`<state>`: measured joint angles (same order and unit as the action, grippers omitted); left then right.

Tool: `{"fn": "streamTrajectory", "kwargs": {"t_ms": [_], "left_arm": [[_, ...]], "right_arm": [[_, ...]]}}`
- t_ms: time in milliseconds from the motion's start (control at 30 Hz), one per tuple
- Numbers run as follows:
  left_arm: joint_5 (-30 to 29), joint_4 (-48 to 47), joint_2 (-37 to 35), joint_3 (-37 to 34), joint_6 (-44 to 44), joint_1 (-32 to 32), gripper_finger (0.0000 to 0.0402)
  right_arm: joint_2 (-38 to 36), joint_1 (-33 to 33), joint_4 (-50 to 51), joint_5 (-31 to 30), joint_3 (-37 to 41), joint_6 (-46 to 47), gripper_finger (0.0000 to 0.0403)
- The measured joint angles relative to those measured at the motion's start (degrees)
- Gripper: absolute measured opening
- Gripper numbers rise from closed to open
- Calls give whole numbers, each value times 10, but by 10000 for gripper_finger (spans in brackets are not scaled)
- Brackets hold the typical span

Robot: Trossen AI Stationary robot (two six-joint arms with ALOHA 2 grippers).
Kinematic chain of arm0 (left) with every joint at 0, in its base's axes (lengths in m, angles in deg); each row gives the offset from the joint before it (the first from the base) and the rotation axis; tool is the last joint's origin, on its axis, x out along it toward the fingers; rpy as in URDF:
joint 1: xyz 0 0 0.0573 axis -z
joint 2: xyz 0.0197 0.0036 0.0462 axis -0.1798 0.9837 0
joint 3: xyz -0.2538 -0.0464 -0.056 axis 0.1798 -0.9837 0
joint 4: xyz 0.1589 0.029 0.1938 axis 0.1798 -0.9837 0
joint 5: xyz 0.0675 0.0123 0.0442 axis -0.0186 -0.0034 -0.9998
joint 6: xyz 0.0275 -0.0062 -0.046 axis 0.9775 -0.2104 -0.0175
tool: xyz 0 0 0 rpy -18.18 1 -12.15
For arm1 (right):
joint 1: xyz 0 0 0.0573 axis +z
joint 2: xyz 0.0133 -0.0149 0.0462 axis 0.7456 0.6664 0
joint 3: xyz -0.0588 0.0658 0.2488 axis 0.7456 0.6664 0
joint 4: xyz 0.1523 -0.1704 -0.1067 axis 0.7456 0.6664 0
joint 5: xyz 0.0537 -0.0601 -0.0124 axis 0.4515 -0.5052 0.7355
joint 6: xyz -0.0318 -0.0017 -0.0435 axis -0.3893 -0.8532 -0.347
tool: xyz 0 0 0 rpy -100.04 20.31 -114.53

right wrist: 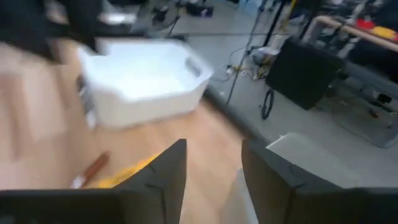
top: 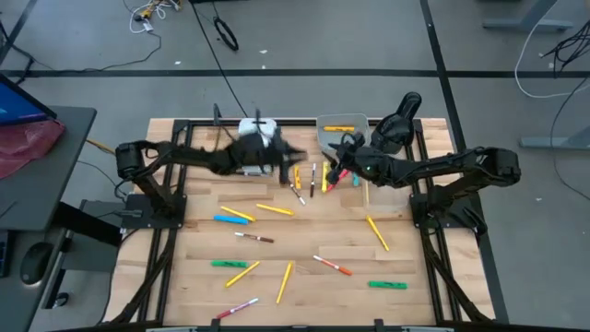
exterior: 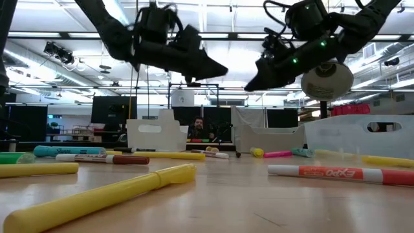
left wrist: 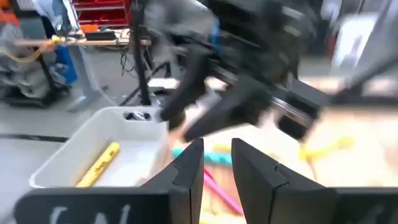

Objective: Pick & Place Markers
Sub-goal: Put the yellow pen into the transparent bin

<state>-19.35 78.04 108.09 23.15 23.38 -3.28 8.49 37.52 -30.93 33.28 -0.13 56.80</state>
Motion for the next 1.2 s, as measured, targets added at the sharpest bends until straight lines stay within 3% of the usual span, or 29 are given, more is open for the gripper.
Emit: {"fn": "streamTrajectory", "kwargs": {"t_ms": [100, 167, 367, 567, 733, 900, 1000, 1200], "left_arm": [[-169, -15, 1, -1, -5, 94, 74], [-236, -33, -12, -1, -38, 154, 66], [-305, -63, -27, 0, -78, 304, 50], [-326, -119, -28, 0, -89, 380, 46], [-381, -249, -28, 0, -224, 385, 51], [-388, -389, -28, -1, -311, 348, 102], [-361, -430, -28, -4, -317, 318, 153], [-287, -386, -28, -56, -258, 258, 238]], "right_arm": [[11, 38, 16, 1, 18, 41, 151], [10, 70, 35, 2, 23, 106, 147], [10, 195, 47, 65, 43, 210, 136], [10, 310, 22, 62, 44, 250, 121], [10, 351, -6, 21, 44, 254, 111], [10, 355, -12, 10, 44, 256, 103], [10, 355, -12, 10, 44, 255, 100], [10, 355, -12, 10, 44, 253, 100]]}}
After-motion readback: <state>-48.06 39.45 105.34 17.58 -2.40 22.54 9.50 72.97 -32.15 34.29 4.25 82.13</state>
